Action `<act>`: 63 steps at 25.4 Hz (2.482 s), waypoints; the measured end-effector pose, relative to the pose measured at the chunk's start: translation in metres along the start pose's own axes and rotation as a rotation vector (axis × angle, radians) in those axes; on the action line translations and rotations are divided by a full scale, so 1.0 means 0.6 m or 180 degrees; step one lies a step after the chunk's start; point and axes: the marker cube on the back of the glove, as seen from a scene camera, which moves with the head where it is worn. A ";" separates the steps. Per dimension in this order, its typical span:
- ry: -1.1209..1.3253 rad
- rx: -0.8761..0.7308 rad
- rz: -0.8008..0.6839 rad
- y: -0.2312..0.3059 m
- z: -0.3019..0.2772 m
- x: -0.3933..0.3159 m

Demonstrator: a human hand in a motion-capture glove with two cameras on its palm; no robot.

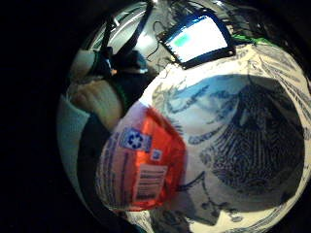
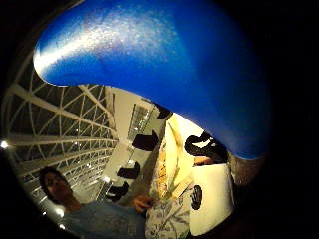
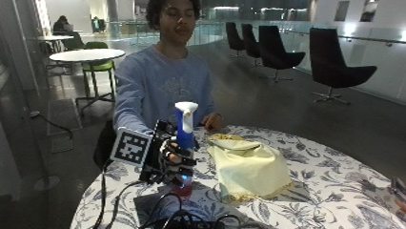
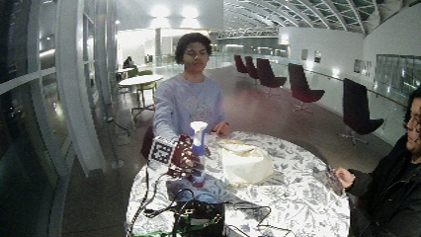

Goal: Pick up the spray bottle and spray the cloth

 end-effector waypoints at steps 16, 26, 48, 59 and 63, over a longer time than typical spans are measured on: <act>-0.0438 -0.2375 0.0337 0.106 -0.024 -0.097; -0.0356 -0.2882 0.0609 0.132 0.026 -0.125; -0.0330 -0.3159 0.0733 0.164 0.042 -0.140; -0.0573 -0.2937 0.0560 0.163 0.051 -0.174; -0.0985 -0.2543 -0.0173 0.174 0.089 -0.253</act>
